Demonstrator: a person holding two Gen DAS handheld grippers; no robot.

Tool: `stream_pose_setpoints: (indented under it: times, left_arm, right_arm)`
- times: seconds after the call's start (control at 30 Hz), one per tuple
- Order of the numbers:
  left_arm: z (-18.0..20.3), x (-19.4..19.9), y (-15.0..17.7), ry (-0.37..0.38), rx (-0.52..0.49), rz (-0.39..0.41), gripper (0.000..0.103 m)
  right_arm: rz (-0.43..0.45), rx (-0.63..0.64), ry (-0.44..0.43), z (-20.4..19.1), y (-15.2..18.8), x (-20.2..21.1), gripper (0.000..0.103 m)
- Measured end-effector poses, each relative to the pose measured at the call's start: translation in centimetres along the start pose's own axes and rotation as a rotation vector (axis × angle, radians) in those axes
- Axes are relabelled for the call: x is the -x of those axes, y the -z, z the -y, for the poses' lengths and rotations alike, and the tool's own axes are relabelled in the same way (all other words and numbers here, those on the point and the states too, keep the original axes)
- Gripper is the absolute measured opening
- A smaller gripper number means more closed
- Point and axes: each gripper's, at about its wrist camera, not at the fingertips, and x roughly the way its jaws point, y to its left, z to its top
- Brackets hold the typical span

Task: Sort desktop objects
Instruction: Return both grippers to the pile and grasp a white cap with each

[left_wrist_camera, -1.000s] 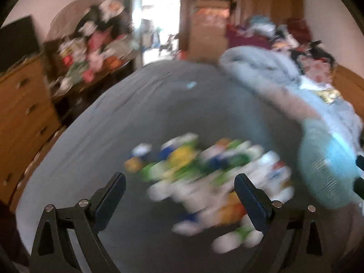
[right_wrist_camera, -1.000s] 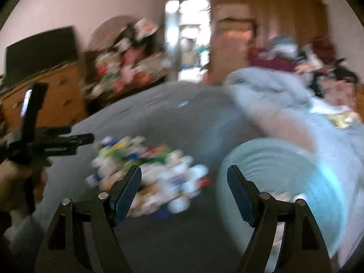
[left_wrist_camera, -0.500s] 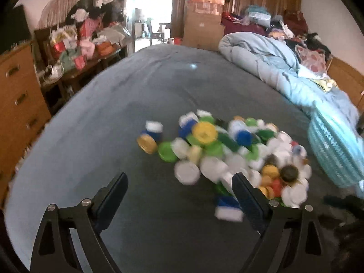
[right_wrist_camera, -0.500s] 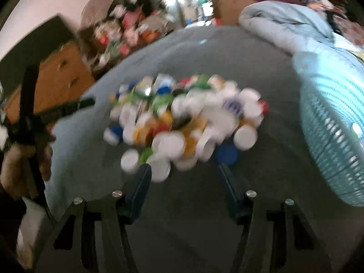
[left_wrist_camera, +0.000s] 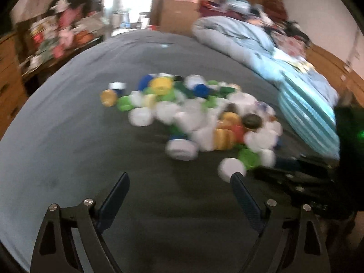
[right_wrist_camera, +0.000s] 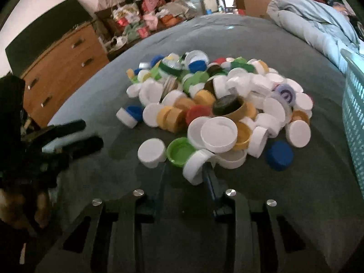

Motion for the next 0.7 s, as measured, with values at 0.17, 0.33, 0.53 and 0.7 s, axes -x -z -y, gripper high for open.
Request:
stream_pose_setpoints:
  times: [0.17, 0.33, 0.53, 0.7]
  left_arm:
    - [3.0, -2.5, -0.6, 0.024, -0.101, -0.036, 0.085]
    - [4.5, -4.9, -0.5, -0.001, -0.158, -0.071, 0.080]
    - [4.3, -4.7, -0.5, -0.013, -0.148, -0.062, 0.033]
    - [1.6, -1.3, -0.9, -0.037, -0.016, 0.001, 0.033]
  right_arm:
    - [0.009, -0.048, -0.015, 0.9, 0.1, 0.2, 0.029]
    - [0.001, -0.099, -0.032, 2.2, 0.0, -0.2, 0.020]
    - [-0.003, -0.091, -0.054, 1.6, -0.5, -0.3, 0.010]
    - [0.023, -0.029, -0.089, -0.8, -1.5, 1.5, 0.010]
